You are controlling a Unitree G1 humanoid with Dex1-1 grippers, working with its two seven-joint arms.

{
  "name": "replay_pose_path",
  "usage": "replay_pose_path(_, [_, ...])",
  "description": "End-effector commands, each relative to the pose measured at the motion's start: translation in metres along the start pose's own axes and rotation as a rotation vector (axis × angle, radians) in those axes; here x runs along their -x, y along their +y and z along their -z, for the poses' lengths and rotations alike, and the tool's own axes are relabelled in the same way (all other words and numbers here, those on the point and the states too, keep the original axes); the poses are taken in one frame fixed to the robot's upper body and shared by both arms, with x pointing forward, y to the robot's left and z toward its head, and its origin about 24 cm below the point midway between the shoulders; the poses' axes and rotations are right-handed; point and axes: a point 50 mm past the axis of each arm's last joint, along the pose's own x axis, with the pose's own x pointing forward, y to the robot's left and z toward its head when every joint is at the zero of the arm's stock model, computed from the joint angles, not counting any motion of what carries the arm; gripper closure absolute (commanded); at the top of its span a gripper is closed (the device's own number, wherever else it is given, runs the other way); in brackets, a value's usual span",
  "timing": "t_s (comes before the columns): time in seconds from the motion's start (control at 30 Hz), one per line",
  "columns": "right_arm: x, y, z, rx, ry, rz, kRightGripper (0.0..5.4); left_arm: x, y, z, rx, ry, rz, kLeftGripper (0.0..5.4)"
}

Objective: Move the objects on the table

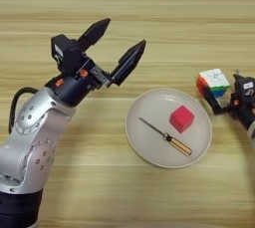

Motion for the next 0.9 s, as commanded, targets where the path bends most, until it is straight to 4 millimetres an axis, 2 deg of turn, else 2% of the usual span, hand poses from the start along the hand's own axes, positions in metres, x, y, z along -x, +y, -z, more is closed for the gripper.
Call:
replay_pose_path(0.03, [0.001, -0.003, -0.015, 0.012, -0.061, 0.007, 0.05, -0.002, 0.001, -0.002, -0.018, -0.005, 0.000, 0.00])
replay_pose_path(0.27, [0.004, -0.003, -0.042, 0.047, -0.182, -0.005, 0.05, -0.003, 0.000, -0.002, -0.021, -0.006, -0.001, 0.00])
replay_pose_path(0.5, [0.012, 0.008, -0.071, 0.071, -0.312, -0.101, 0.05, -0.004, 0.000, 0.000, -0.022, -0.007, -0.002, 0.00])
replay_pose_path(0.9, [0.022, 0.023, -0.085, 0.082, -0.364, -0.277, 0.05, -0.003, 0.000, 0.001, -0.035, -0.009, -0.022, 0.00])
